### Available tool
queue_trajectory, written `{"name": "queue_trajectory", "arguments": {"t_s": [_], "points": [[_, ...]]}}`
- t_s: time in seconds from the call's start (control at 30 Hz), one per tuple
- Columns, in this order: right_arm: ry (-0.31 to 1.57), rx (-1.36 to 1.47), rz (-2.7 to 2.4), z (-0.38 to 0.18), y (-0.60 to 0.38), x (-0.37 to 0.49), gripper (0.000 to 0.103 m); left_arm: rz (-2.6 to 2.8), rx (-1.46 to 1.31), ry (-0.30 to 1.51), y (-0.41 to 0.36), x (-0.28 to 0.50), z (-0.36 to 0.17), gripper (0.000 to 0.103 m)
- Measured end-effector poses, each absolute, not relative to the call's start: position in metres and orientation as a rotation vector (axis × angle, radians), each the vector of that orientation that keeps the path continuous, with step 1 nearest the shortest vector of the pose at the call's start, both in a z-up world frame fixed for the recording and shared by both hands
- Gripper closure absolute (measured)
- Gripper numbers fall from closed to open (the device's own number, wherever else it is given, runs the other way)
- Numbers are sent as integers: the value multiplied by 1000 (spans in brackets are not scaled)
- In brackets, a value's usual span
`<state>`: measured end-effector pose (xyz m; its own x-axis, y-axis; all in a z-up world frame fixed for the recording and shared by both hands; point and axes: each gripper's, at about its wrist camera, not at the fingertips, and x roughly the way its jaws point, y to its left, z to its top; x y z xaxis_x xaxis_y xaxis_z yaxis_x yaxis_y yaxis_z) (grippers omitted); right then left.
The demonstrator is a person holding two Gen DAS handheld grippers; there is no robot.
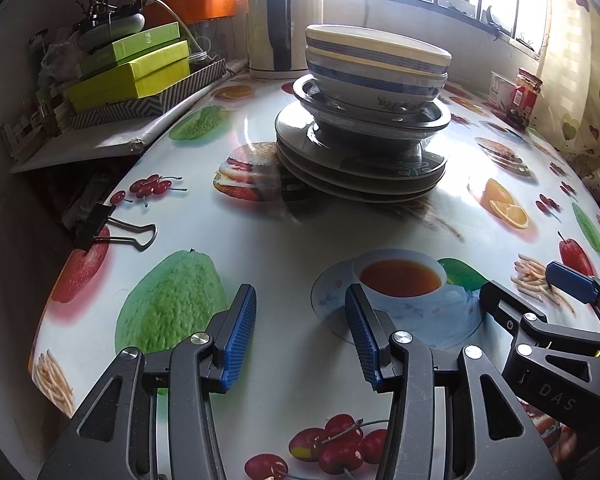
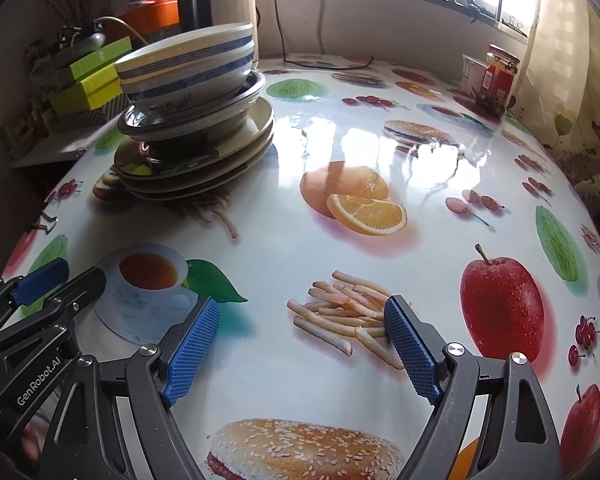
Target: Organize plates and bowls
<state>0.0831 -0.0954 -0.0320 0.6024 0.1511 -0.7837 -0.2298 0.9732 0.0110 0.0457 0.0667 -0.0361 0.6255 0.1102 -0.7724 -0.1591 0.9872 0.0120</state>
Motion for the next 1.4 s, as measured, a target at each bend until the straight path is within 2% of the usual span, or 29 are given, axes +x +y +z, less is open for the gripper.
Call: {"name": "queue_trajectory", "arguments": {"t_s": [0.3, 1.4], "points": [[889, -85, 205, -35, -99, 85, 4, 162, -74, 859, 68, 45, -38, 48], [886, -85, 201, -35, -98, 84, 3, 167, -75, 854, 68, 44, -38, 47]]}}
